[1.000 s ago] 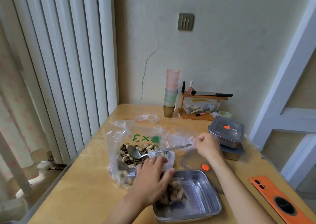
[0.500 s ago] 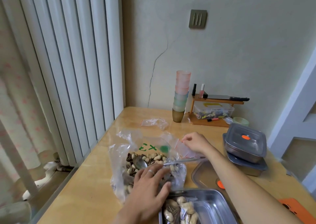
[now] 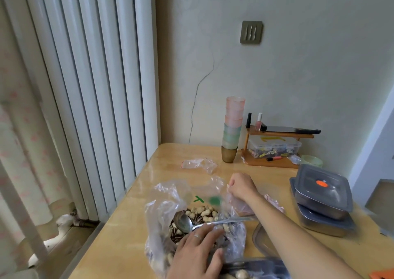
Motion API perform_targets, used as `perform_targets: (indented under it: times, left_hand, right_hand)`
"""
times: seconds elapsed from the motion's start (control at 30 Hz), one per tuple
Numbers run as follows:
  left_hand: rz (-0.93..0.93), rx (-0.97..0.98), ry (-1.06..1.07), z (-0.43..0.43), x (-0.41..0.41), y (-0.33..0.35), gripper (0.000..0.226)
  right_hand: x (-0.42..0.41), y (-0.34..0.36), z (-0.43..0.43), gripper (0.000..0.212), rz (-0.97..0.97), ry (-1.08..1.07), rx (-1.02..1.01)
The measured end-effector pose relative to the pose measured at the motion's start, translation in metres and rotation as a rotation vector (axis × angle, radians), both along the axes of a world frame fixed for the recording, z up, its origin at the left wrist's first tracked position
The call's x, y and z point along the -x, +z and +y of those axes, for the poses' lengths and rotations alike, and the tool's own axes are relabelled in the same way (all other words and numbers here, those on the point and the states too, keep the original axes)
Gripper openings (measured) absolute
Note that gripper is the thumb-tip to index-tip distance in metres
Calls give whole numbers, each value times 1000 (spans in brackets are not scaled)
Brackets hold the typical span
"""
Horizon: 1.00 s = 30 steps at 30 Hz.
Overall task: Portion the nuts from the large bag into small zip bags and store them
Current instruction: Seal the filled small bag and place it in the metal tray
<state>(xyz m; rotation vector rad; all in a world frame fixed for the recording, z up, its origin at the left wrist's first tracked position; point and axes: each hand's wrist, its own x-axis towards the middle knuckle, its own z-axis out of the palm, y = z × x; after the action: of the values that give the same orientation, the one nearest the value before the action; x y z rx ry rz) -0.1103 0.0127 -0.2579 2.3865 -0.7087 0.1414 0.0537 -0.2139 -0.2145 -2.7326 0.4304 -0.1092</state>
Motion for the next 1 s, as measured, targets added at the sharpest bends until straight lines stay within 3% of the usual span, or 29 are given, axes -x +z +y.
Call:
perform_targets:
  times: [0.1,0.27,0.47,0.63,0.77,1.0]
  left_hand:
    - [-76,11,40,3,2,-1,74]
    - [-34,171,34,5,6,8,66]
    - [-139,332,100,6,7,27,36]
    - [-214,500,172,0,14,49,3]
    - [-145,431,126,-4,19,54,14]
    - [-100,412,318,6,18,51,22]
  right_hand:
    - [10,11,-1,22,-97,-10,-101]
    - [36,45,-1,13,-215,22,-249]
    - [98,86,26,11,-220,109,-626]
    - [152,67,61,9,-174,132,-816]
    - [169,44,84,5,-243,83,-977]
    - [183,43,111,7,-224,52,-1121]
